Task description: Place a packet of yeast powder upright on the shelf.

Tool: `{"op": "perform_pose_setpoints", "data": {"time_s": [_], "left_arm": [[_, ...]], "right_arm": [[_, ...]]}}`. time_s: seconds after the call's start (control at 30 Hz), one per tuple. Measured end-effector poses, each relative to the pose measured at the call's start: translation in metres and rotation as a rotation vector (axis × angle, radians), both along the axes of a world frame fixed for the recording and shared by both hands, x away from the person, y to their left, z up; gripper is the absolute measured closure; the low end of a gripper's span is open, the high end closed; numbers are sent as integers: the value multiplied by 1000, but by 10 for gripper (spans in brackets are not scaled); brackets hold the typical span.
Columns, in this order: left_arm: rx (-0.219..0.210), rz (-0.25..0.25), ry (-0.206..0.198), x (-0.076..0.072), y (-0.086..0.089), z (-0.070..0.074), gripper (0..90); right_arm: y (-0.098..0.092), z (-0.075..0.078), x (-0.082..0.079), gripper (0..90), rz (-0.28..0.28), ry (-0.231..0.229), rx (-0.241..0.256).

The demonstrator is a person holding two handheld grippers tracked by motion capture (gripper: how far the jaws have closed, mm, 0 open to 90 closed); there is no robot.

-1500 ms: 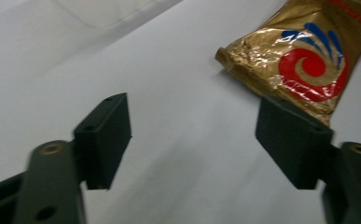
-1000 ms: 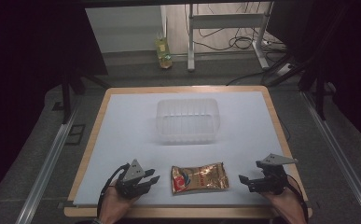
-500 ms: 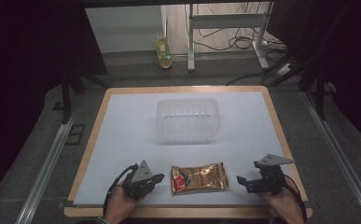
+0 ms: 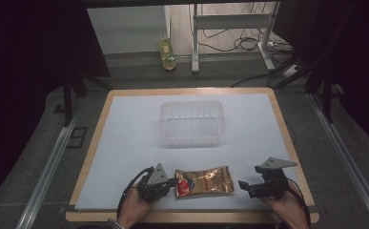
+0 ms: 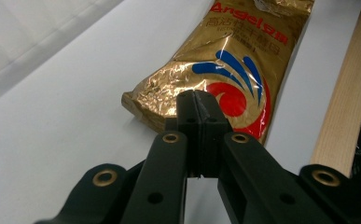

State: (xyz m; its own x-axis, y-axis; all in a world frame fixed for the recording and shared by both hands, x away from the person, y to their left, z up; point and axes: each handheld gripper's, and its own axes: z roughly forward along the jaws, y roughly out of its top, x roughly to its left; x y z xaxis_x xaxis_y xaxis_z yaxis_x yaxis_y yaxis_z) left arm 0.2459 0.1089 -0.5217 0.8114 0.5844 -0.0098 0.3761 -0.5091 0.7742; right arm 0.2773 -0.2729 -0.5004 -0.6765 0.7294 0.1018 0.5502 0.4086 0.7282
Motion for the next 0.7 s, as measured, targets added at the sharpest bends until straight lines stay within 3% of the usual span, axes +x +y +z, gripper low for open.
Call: {"op": "perform_pose_setpoints", "data": {"time_s": [0.3,0.7], "left_arm": [[-14,-2,5,3,-5,-2,892],[14,5,28,6,-8,-10,892]], "right_arm": [[9,-2,0,90,12,13,-11],[19,-2,2,128,32,39,24]]}}
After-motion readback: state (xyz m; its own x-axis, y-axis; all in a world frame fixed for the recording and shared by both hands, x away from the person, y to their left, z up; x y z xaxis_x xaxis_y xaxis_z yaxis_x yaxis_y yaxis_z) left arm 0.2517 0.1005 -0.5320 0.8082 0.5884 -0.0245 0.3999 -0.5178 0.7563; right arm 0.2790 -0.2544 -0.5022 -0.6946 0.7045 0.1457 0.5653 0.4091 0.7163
